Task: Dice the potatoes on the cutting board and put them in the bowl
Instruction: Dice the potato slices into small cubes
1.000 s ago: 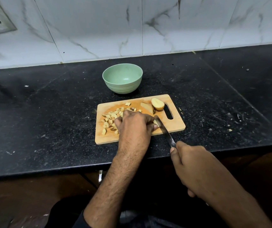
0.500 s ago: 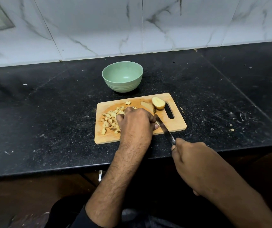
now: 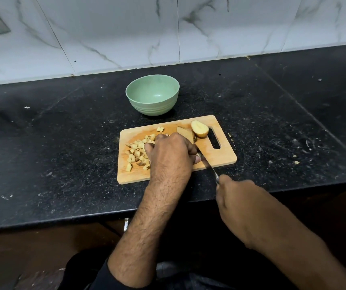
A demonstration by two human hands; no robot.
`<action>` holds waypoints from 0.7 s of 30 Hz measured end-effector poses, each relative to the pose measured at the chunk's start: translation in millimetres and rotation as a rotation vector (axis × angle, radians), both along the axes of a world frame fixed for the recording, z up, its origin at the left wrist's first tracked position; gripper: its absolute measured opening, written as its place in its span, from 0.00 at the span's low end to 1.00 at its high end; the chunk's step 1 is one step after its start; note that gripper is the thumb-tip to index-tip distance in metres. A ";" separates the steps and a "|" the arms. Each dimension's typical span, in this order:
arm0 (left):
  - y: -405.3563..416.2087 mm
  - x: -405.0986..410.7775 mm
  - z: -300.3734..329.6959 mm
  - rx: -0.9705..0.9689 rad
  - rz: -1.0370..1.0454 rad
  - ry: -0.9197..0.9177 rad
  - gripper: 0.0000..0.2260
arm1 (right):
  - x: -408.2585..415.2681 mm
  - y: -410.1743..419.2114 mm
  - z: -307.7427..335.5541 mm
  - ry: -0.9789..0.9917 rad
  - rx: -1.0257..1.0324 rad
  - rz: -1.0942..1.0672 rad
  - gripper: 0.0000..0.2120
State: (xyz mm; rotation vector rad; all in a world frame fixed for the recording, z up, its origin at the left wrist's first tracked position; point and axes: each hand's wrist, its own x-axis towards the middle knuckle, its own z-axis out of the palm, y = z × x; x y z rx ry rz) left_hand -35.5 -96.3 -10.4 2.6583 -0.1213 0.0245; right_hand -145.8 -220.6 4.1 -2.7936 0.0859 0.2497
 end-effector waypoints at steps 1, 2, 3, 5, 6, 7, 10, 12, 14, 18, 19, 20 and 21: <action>0.7 0.5 -0.5 -0.006 0.002 0.005 0.07 | -6.4 -1.4 1.4 0.010 -0.003 0.006 0.09; 1.4 1.5 -0.9 -0.014 0.002 0.011 0.07 | -13.0 -2.6 3.3 0.017 -0.005 0.008 0.09; 1.7 2.0 -1.3 -0.021 0.001 0.013 0.08 | -19.3 -3.6 4.9 0.024 -0.005 0.007 0.09; 2.3 2.0 -2.3 -0.019 0.001 0.000 0.08 | -28.8 -5.2 7.8 0.038 -0.002 0.006 0.10; 2.5 1.0 -2.8 -0.014 0.000 -0.009 0.08 | -32.7 -5.7 8.7 0.048 -0.003 0.007 0.10; 2.6 0.0 -3.2 -0.012 -0.001 -0.016 0.08 | -35.4 -6.1 9.1 0.054 -0.003 0.007 0.10; 2.5 -3.4 -2.6 -0.019 -0.009 -0.021 0.08 | -38.7 -7.4 9.4 0.070 -0.010 -0.002 0.09; 2.9 -4.7 -2.5 -0.018 -0.015 -0.024 0.08 | -35.9 -9.1 6.5 0.050 -0.011 -0.024 0.10; 3.4 -5.3 -2.3 -0.018 -0.018 -0.025 0.08 | -30.5 -10.1 1.8 0.018 -0.015 -0.034 0.12; 3.4 -7.9 -0.5 -0.031 -0.021 -0.025 0.06 | -13.7 -7.3 -4.3 -0.015 -0.002 -0.031 0.13; 3.3 -8.7 0.2 -0.036 -0.024 -0.027 0.06 | -8.5 -6.5 -4.5 -0.013 0.003 -0.035 0.13; 3.2 -9.5 0.4 -0.039 -0.027 -0.028 0.06 | -3.9 -6.3 -4.7 -0.001 0.010 -0.039 0.13; 3.9 -10.0 0.5 -0.041 -0.030 -0.031 0.06 | 0.3 -5.5 -4.2 0.011 0.016 -0.040 0.14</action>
